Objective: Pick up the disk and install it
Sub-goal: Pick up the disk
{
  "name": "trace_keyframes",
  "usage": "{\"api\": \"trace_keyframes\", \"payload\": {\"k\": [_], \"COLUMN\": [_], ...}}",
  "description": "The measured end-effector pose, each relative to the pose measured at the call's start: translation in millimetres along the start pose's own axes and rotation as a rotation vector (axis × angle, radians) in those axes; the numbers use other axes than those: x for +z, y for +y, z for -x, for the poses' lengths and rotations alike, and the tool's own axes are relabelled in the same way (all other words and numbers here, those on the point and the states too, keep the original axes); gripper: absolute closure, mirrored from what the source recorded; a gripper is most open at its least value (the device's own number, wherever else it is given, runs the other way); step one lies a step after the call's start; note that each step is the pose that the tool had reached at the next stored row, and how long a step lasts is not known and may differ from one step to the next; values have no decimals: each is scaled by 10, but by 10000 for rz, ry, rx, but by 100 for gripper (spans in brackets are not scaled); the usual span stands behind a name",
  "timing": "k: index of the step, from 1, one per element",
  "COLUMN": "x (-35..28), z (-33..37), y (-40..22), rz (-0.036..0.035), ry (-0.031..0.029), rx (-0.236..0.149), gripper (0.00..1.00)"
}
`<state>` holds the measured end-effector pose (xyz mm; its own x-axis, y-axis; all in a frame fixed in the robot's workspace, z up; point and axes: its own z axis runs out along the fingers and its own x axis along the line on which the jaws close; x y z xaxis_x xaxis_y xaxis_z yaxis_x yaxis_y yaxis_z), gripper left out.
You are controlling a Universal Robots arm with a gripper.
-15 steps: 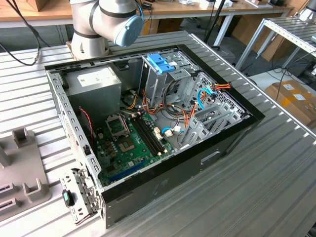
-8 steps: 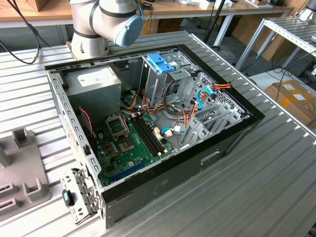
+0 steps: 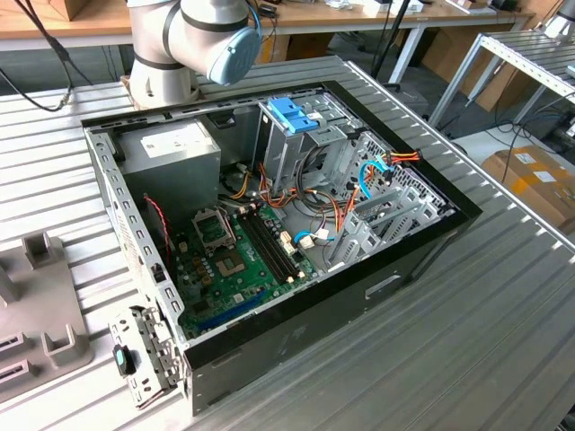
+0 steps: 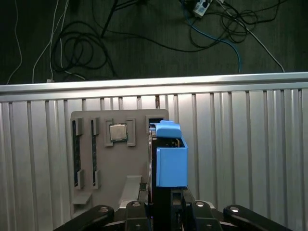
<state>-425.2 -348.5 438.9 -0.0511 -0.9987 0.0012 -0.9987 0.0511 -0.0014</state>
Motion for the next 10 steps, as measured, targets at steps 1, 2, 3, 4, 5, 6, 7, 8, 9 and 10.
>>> {"api": "trace_keyframes", "payload": {"k": [1,2,3,4,5,6,7,8,9,10], "x": [-30,-67,-103,-134,-159,-191,-213,-231,-247,-264], "z": [0,0,0,0,0,0,0,0,0,0], "y": [0,0,0,0,0,-1,-1,-1,-1,-1], "rz": [-1,-1,0,-1,-1,0,0,0,0,-1], "ry": [-1,-1,0,-1,-1,0,0,0,0,-1], "rx": [0,-1,-1,0,1,0,-1,-1,0,0], "gripper": [65,65,65,65,65,65,65,65,65,65]}}
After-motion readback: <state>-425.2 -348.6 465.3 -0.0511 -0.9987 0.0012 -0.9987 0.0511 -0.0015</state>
